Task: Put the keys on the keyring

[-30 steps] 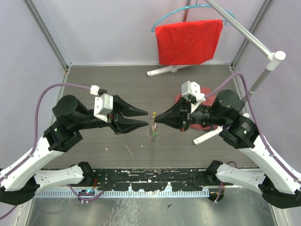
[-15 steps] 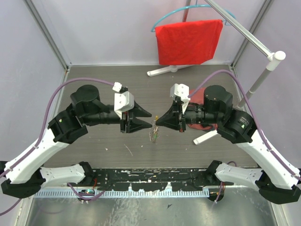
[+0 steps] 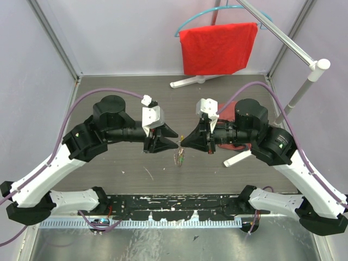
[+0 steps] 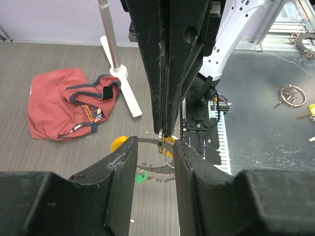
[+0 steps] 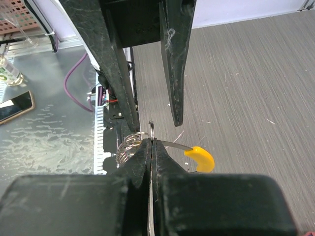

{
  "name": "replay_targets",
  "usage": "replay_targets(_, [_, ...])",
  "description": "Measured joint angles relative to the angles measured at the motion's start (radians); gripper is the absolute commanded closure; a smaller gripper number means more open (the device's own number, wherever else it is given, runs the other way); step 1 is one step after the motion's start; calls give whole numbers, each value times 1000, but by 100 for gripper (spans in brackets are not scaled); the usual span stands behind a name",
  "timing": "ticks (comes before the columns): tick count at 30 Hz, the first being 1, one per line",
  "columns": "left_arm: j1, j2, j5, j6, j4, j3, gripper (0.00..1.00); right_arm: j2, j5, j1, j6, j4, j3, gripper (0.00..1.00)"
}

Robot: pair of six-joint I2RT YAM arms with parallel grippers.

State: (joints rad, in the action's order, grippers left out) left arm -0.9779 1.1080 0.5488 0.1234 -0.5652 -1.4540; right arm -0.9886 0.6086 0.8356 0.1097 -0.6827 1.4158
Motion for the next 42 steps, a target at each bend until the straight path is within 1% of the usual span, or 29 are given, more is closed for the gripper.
replay_targets(5, [0,14,13,0,-2,-1,76,0,11,0,2,0,0,99])
replay_targets(9, [0,19,26,0,-2,-2,85,0,14,0,2,0,0,99])
replay_targets(10, [0,19,29,0,-2,-2,90,0,14,0,2,0,0,99])
replay_targets(11, [0,19,31,-1,-3,-2,97,-1,14,0,2,0,0,99])
replay_targets(12, [0,20,34,-2,-3,-4,100,-1,14,0,2,1,0,99])
replay_targets(18, [0,21,37,-1,-13,-11,100,0,21,0,2,3,0,99])
replay_targets(19, [0,21,37,-2,-13,-11,100,0,21,0,1,4,0,94])
replay_targets(22, [0,17,32,-8,-6,-11,100,2,16,0,-13,13,-1,67])
replay_targets(24, [0,2,24,-21,20,4,100,11,1,0,-37,45,-8,61])
replay_targets(29, [0,-80,-8,-68,136,100,100,81,-74,0,-116,151,-52,58])
replay_targets(34, [0,-158,-42,-123,290,208,100,158,-138,0,-224,270,-87,56])
replay_targets(39, [0,-201,-76,-170,415,279,100,178,-170,0,-339,350,-93,56])
replay_targets(42, [0,-215,-98,-189,471,302,100,174,-171,0,-414,410,-134,56])
